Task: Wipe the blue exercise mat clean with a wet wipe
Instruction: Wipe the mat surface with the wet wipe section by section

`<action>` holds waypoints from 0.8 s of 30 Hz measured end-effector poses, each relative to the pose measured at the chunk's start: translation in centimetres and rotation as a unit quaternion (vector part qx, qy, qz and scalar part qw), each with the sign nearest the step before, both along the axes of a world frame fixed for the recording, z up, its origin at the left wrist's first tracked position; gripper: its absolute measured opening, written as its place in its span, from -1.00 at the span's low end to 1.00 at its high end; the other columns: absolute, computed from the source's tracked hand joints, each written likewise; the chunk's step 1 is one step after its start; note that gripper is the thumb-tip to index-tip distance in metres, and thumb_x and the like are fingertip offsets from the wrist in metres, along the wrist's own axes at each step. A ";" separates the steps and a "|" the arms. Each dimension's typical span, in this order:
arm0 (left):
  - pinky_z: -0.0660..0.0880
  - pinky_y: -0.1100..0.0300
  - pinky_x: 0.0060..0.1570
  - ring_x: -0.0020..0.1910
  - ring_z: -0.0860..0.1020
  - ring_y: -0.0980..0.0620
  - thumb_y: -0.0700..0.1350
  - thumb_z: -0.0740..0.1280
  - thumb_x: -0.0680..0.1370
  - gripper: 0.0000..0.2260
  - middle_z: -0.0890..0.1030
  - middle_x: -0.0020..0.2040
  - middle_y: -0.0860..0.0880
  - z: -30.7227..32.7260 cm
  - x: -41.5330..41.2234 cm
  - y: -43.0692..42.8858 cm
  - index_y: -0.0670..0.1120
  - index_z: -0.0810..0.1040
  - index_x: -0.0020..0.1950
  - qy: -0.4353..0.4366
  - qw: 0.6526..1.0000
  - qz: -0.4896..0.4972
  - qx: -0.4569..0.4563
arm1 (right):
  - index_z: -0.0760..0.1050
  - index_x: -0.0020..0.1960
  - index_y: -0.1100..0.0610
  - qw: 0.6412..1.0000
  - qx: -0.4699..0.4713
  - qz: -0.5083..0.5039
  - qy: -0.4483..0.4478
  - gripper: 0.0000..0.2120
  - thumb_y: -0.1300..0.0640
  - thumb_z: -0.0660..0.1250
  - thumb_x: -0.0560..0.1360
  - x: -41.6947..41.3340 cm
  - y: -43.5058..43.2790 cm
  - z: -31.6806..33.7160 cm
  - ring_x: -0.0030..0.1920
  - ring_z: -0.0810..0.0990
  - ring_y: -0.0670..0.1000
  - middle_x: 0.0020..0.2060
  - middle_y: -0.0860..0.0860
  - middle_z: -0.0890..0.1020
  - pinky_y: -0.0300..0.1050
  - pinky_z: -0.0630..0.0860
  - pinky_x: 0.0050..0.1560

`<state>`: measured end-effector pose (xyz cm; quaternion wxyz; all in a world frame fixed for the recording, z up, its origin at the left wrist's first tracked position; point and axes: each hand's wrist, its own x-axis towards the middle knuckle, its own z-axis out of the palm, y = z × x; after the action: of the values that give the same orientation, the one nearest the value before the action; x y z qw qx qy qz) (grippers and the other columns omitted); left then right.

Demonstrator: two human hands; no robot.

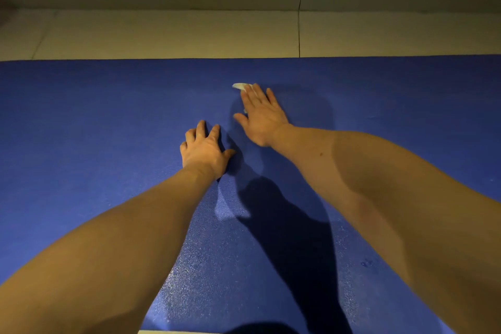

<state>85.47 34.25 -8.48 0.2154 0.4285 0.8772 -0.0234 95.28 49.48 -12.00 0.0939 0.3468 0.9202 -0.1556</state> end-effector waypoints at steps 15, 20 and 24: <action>0.08 -0.11 0.49 0.57 -0.02 -0.15 0.24 0.32 0.56 -0.28 -0.03 0.64 -0.01 0.6 0.1 0.7 0.09 0.10 0.63 -0.015 0.999 0.015 -0.025 | -0.20 0.66 0.22 0.997 -0.019 -0.075 -0.017 -0.25 -0.25 -0.11 0.69 -2.6 2.3 0.5 0.62 -0.30 0.18 0.64 0.15 -0.20 0.16 -0.29 0.60; 0.08 -0.13 0.50 0.57 -0.02 -0.16 0.26 0.29 0.57 -0.29 -0.03 0.64 -0.02 0.5 0.0 0.5 0.10 0.09 0.63 -0.007 1.000 0.009 -0.025 | -0.11 0.66 0.15 0.999 -0.016 -0.029 0.012 -0.33 -0.19 -0.05 0.71 -0.6 4.9 0.0 0.64 -0.22 0.08 0.66 -0.02 -0.15 0.15 -0.25 0.61; 0.07 -0.14 0.51 0.58 -0.02 -0.16 0.27 0.28 0.58 -0.29 -0.03 0.64 -0.02 0.5 0.1 0.3 0.10 0.08 0.63 -0.005 1.000 0.010 -0.026 | -0.22 0.66 0.19 0.985 0.008 -0.169 -0.043 -0.27 -0.24 -0.14 0.69 2.9 9.4 0.0 0.64 -0.26 0.09 0.65 0.08 -0.19 0.15 -0.27 0.61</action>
<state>85.58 34.59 -7.97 0.2310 0.4144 0.8793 -0.0417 98.14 58.89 -12.01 0.1029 0.5043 0.8447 -0.1468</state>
